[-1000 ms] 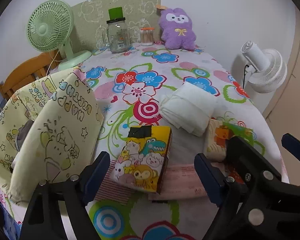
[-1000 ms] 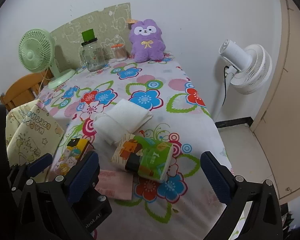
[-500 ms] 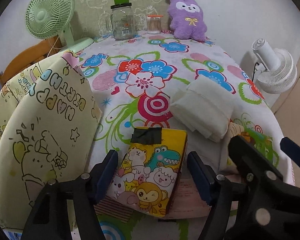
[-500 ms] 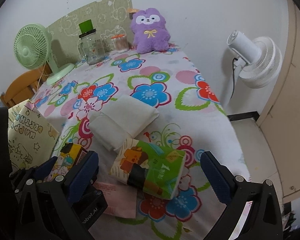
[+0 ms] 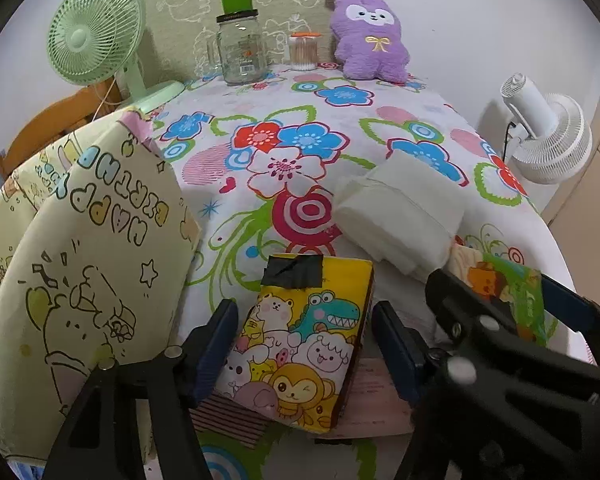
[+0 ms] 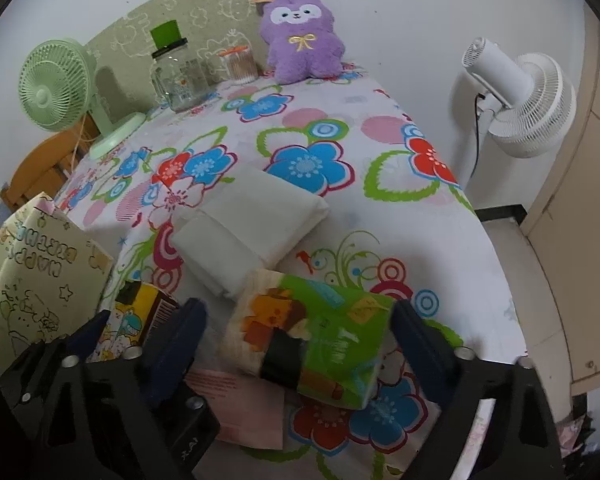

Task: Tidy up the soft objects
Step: 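Grasp yellow cartoon tissue pack with left tool while right tool grasps green pack, then carry yellow tissue pack with left tool while right tool carries green pack to box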

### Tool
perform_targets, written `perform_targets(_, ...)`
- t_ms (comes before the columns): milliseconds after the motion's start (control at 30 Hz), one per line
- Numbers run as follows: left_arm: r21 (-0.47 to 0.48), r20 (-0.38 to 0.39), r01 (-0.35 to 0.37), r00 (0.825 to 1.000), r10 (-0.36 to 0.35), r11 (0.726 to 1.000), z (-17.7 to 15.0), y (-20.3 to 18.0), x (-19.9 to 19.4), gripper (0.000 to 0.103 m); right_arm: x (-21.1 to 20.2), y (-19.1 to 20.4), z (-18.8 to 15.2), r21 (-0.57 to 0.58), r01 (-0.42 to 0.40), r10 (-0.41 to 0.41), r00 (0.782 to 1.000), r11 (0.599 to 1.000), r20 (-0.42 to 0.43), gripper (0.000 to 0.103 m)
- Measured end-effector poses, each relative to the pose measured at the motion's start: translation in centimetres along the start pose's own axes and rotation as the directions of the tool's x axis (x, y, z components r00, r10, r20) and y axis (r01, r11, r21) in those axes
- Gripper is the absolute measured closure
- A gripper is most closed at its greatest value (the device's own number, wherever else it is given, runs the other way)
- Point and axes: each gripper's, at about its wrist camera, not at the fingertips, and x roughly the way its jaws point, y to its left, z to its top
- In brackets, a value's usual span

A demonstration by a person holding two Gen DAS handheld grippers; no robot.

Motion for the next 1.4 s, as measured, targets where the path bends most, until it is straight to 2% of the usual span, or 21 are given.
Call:
perform_targets(200,0.035,0.000,0.015,1.000,-0.015,0.999,-0.1,-0.5,-0.3,0.049,-0.2,0.0,-0.2,-0.012,0.027,-0.027,1.000,1.000,-0.006,0.027)
perform_targets(267,0.037,-0.006,0.020,1.000,-0.020,0.999,-0.2,-0.5,-0.4,0.054,-0.5,-0.2,-0.3,-0.004,0.024,-0.024,1.000,1.000,-0.004,0.028)
perform_targets(500,0.038,0.028,0.006,1.000,-0.007,0.999,-0.4,-0.2,-1.6,0.056,-2.1,0.1,-0.7,-0.002,0.021,-0.021,0.999,1.000,0.027,0.028)
perform_targets(1400,0.047,0.152,0.051,0.987,-0.057,0.998,-1.0,2.0,-10.2,0.056,-11.2,3.5,-1.4,-0.034,0.025,-0.019,0.982,0.999,0.187,0.028)
